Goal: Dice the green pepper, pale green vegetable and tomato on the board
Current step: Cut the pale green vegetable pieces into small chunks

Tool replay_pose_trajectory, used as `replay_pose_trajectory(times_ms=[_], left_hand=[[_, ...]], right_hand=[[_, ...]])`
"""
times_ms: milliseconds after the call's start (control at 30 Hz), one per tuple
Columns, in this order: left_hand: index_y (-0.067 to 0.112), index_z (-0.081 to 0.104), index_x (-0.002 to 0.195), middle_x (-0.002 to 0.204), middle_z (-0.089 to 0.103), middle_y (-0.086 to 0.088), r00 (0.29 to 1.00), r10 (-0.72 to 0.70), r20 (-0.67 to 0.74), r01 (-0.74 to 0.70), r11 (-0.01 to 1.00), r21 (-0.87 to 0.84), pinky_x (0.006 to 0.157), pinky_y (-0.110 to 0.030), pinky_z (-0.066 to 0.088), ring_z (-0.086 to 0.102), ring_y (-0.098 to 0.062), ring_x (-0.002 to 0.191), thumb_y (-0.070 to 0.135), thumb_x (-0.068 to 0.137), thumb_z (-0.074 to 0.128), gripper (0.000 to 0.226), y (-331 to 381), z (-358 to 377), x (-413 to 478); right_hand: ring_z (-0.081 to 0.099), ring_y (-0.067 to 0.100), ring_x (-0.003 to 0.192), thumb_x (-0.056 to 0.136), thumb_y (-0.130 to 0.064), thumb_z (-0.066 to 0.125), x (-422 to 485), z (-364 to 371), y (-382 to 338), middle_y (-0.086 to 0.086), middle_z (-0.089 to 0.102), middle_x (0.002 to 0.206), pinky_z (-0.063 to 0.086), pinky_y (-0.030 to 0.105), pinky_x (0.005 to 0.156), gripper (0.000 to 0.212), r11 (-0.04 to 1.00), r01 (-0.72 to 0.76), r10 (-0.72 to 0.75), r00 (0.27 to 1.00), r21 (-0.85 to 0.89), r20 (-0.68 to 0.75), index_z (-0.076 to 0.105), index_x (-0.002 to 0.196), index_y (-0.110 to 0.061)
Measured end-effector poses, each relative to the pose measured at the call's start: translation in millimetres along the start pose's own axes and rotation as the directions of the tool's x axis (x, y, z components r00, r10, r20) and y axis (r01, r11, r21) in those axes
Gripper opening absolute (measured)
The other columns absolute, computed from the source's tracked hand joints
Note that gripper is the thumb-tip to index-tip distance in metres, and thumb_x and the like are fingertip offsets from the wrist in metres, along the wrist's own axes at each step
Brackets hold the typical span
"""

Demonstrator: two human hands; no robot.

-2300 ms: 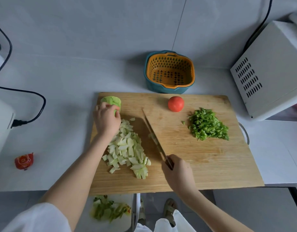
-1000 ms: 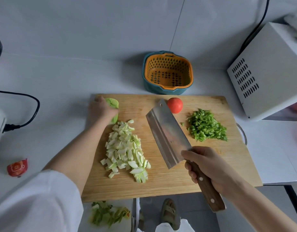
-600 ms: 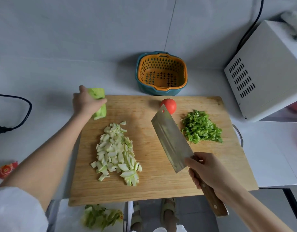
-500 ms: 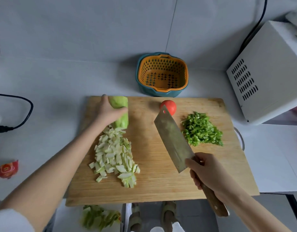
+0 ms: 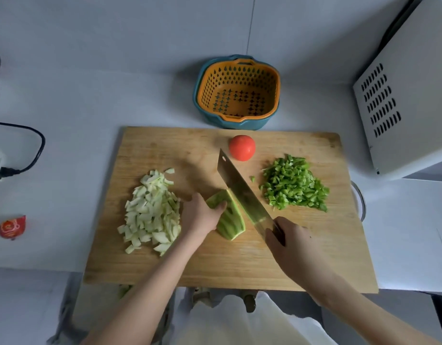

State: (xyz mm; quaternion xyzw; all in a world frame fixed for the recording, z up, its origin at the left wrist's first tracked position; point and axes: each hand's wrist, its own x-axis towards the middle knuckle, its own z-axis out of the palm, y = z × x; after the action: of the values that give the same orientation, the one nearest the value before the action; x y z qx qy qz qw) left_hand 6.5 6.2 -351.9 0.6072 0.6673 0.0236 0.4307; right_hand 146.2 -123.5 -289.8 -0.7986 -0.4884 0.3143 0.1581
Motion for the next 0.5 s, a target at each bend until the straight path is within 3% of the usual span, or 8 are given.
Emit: replay_pose_trajectory(times_ms=[100,200,500], left_hand=[[0.002,0.048,0.112,0.103,0.055,-0.006,0.997,-0.037,0.071,0.044,0.993,-0.109,0.059,-0.032,0.058,0.069,-0.023,0.073,0.040,0.085,0.065,0.050,-2.4,-5.6,-1.9],[0.003,0.048,0.112,0.104,0.052,-0.005,0.995,-0.023,0.094,0.037,0.988,-0.152,0.067,-0.037,0.059,0.069,-0.025,0.078,0.035,0.085,0.067,0.046,-5.0,-8.9,-0.3],[0.000,0.049,0.122,0.122,0.057,-0.014,0.993,0.075,0.093,-0.061,0.987,-0.147,0.068,-0.039,0.059,0.070,-0.020,0.070,0.034,0.084,0.068,0.055,-15.9,-8.9,5.3]], right_hand=[[0.029,0.012,0.041,0.093,-0.023,0.048,-3.5,0.9,-4.3,-0.005,0.035,0.048,0.024,0.022,0.040,0.037,1.000,0.018,-0.018,1.000,-0.012,0.020,0.031,0.060,-0.022],[0.030,0.013,0.042,0.093,-0.023,0.046,-9.2,1.9,-10.2,-0.004,0.036,0.049,0.022,0.023,0.041,0.036,1.000,0.011,-0.010,0.999,-0.024,0.038,0.031,0.061,-0.022],[0.034,0.013,0.044,0.094,-0.024,0.044,-17.3,6.4,-23.1,-0.003,0.041,0.053,0.024,0.022,0.043,0.033,0.997,-0.038,0.041,0.998,-0.073,0.041,0.033,0.064,-0.020]])
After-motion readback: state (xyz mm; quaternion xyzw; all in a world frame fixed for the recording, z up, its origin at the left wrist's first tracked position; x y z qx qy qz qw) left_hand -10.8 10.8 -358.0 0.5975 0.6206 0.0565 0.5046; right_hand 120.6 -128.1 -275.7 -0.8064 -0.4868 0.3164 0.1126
